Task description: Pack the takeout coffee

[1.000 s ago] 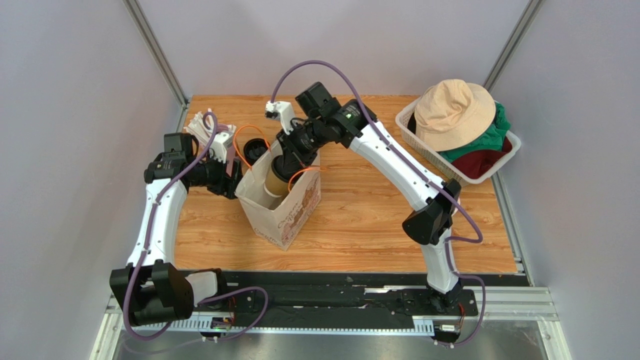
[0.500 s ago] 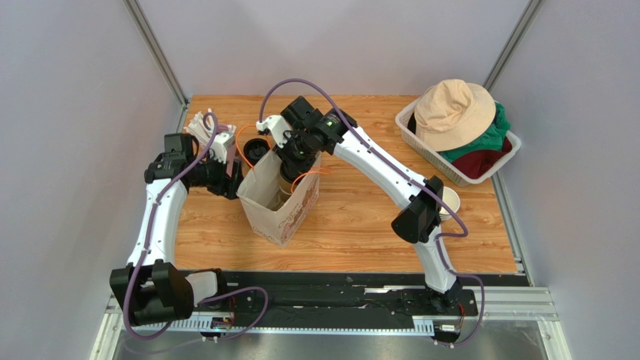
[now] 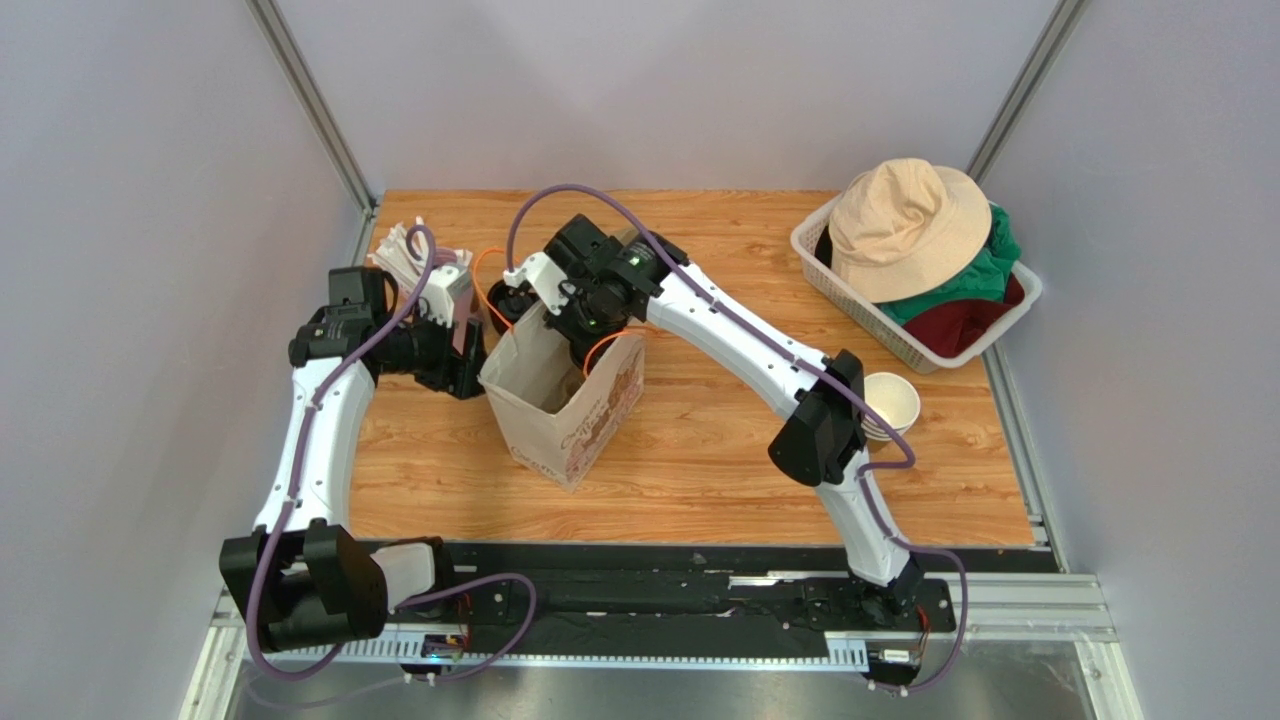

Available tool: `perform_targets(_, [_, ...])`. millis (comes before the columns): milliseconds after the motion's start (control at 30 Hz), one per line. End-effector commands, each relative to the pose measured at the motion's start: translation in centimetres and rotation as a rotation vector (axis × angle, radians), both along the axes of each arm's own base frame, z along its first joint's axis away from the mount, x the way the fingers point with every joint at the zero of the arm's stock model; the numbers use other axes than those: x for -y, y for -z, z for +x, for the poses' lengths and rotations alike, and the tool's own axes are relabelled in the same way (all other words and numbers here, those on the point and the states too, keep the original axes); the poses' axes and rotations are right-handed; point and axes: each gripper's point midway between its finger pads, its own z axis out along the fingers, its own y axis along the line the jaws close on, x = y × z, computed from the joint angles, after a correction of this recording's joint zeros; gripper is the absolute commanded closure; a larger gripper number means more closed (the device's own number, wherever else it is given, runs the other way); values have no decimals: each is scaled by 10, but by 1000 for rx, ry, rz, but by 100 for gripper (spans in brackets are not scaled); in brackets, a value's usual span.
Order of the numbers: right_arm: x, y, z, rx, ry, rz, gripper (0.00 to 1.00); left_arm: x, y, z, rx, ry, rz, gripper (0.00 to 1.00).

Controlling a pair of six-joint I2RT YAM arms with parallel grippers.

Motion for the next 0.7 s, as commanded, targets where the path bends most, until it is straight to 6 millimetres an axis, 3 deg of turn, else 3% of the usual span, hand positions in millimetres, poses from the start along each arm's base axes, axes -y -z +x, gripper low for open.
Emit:
perform_targets(0, [2, 2, 2, 28, -19, -30, 100, -1, -8, 4, 60, 19, 6, 19])
perform_targets(100, [0, -11, -1, 37, -28, 9, 100, -3, -18, 6, 88, 3, 1, 19])
perform_targets(200, [-1, -19, -3, 49, -33, 37, 100, -8, -45, 3, 159, -16, -48, 18])
perform_targets(267, [-2, -21, -3, 54, -39, 51, 100, -8, -74, -3, 228, -4, -117, 15])
perform_targets(467, [-3, -18, -7, 31, -47, 65, 100, 16, -125, -25, 286, 149, -238, 11])
perform_targets(667, [-6, -18, -8, 26, -45, 77, 100, 22, -153, -20, 309, 185, -309, 10])
